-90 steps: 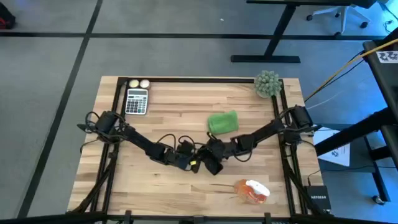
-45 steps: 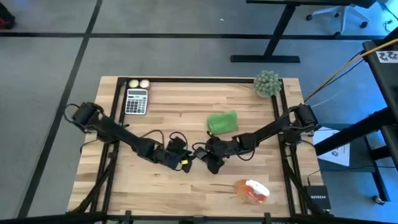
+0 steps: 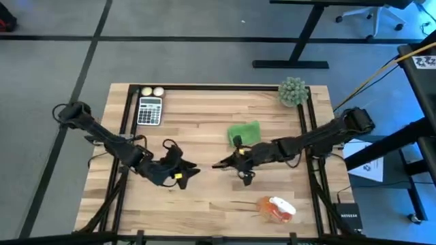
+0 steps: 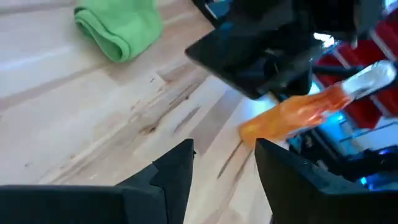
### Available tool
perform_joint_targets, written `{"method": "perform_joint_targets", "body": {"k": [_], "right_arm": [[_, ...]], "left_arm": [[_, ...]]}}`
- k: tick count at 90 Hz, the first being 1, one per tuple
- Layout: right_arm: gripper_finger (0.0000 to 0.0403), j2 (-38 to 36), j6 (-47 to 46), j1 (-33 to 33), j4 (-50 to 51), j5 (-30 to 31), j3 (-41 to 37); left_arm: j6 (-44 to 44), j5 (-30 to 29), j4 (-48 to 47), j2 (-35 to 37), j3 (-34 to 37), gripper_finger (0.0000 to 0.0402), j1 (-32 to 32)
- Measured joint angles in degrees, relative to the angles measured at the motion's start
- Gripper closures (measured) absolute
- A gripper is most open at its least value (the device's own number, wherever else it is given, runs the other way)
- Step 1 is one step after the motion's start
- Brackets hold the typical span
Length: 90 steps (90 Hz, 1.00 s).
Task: Apply microfiber cloth
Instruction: Spray the black cellphone using the cleaning bottle
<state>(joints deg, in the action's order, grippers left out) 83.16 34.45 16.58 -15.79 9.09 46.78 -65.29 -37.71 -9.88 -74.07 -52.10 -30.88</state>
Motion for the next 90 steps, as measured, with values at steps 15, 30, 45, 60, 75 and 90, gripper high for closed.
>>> {"method": "perform_joint_targets", "body": {"k": [15, 30, 45, 60, 75, 90], "right_arm": [[0.0389, -0.62, 19.80, 1.28, -6.16, 5.80, 0.02], [0.0389, 0.43, 38.84, 5.18, -12.13, 14.83, 0.04], [0.0389, 0.43, 49.28, 9.77, -13.50, 18.00, 0.07], [0.0389, 0.41, 53.37, 10.78, -15.78, 19.53, 0.07], [0.0389, 0.19, 56.29, 11.23, -15.91, 18.08, 0.04], [0.0389, 0.23, 56.90, 11.21, -15.66, 17.30, 0.04]], "left_arm": [[-2.68, 1.23, 4.46, 0.41, 0.15, 0.0245, 2.12], [0.05, 10.05, 16.26, -1.03, 0.16, 0.0245, 6.92], [1.35, 16.40, 20.57, -2.67, 0.16, 0.0245, 11.11], [1.42, 25.25, 27.85, -7.14, 0.20, 0.0245, 14.70], [2.27, 34.58, 38.72, -12.06, 0.38, 0.0245, 15.58], [2.80, 34.96, 39.33, -12.80, 0.38, 0.0245, 15.05]]}}
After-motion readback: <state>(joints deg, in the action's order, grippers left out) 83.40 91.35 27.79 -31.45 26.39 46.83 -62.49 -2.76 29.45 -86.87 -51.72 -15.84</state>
